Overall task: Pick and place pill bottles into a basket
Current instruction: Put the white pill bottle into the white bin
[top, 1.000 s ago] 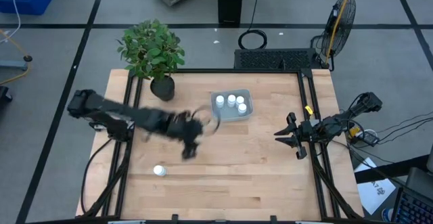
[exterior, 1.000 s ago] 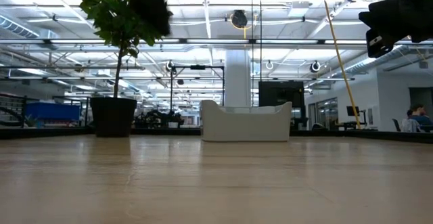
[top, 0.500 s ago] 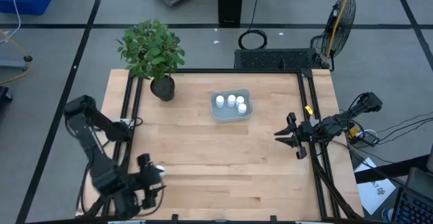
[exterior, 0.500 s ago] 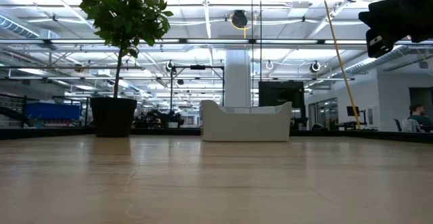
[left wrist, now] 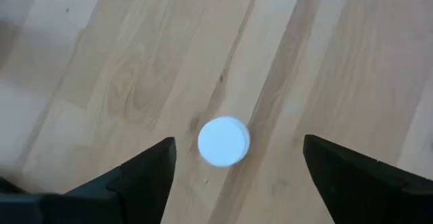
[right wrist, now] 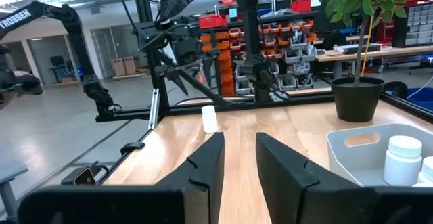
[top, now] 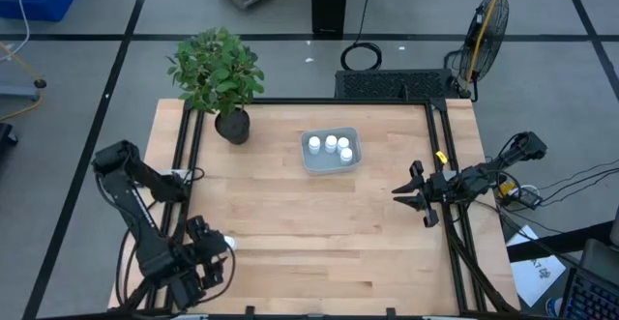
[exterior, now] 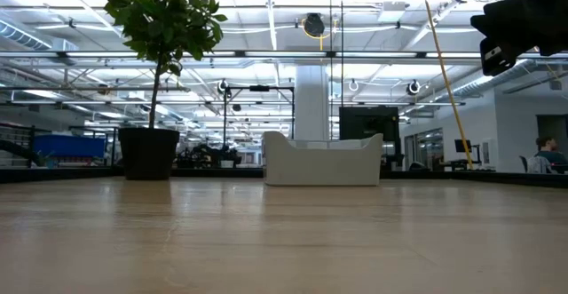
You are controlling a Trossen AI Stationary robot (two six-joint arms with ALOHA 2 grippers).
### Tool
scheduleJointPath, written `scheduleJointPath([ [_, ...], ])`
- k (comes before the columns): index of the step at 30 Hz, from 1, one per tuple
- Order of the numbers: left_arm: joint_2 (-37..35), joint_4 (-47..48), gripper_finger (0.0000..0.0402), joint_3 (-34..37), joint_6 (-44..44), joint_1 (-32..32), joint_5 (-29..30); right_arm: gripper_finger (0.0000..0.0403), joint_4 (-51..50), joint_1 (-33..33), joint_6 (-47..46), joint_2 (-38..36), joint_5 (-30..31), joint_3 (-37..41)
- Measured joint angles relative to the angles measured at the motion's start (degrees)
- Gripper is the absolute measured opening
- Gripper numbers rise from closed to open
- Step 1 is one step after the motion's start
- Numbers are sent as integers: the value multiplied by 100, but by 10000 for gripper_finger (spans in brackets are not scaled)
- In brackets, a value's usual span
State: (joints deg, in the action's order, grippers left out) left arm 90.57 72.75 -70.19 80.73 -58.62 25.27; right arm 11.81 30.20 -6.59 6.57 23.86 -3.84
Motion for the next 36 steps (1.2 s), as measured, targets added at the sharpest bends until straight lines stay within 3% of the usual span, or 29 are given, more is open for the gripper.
scheduleJointPath([
  [12, -55, -56, 275, 678, 24, 84, -344, 79, 0, 1, 0, 0, 1, 0],
  [18, -523, -409, 259, 1197, 13, 158, -439, 78, -2, -1, 0, 0, 2, 0],
  [21, -1000, -425, 250, 1394, 16, 160, -134, 80, 0, 0, 0, 0, 2, 0],
  [29, -2491, -2045, 247, 2241, -254, 108, 18, 79, -2, 1, 0, -1, 2, 0],
  [36, -2631, -3147, 248, 2855, -370, 75, 0, 78, -2, 1, 0, 0, 0, 0],
])
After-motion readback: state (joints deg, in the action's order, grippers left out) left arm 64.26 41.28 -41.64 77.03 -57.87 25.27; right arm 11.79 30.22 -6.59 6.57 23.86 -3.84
